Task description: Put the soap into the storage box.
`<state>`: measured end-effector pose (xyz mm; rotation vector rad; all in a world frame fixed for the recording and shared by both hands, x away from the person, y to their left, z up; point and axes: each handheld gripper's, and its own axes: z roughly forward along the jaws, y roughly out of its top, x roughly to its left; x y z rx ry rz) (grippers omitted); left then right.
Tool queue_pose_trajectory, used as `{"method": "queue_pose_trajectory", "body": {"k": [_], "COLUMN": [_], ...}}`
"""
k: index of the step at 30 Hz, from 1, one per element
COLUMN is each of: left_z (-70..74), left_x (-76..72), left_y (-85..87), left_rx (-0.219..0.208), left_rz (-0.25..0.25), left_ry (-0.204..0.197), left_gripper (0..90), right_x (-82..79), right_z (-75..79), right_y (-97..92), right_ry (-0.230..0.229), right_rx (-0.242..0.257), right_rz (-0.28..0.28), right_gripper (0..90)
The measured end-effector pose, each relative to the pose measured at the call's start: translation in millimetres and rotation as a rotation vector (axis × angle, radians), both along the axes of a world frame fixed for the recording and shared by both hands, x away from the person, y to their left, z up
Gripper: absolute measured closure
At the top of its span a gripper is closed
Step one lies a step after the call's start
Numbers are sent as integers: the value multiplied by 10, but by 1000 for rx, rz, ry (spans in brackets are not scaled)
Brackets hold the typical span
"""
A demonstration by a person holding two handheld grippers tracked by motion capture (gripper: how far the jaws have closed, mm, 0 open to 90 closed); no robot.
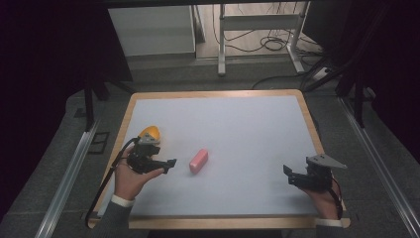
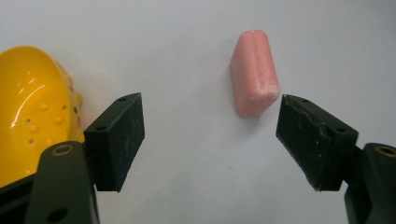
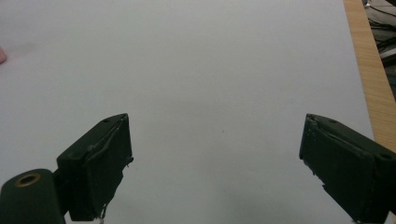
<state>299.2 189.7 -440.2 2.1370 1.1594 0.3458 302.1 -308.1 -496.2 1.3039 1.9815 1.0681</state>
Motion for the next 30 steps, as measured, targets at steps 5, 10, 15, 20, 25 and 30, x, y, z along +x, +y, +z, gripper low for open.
{"method": "queue_pose_trajectory", "body": {"k": [5, 10, 15, 20, 25, 30], "left_z": [16, 39, 56, 70, 56, 59], "left_x": [44, 79, 113, 141, 183, 245], "left_y": [-106, -194, -265, -335, -421, -550], "left_rx": [14, 17, 31, 45, 46, 61], "left_rz": [-17, -36, -48, -65, -76, -98], "left_ry": [-2, -1, 2, 4, 13, 20], "left_gripper": [239, 238, 238, 238, 238, 239], "right_x": [-4, -2, -5, -6, -1, 2], "right_z": [6, -1, -2, -2, -11, -21], "right_y": [-4, -7, -17, 1, 9, 18], "right_ry": [-1, 1, -1, -1, 2, 4], "right_rx": [2, -3, 0, -6, -14, -16], "right_rz": [2, 2, 2, 6, 6, 4], "right_gripper": [90, 90, 90, 90, 89, 90]}}
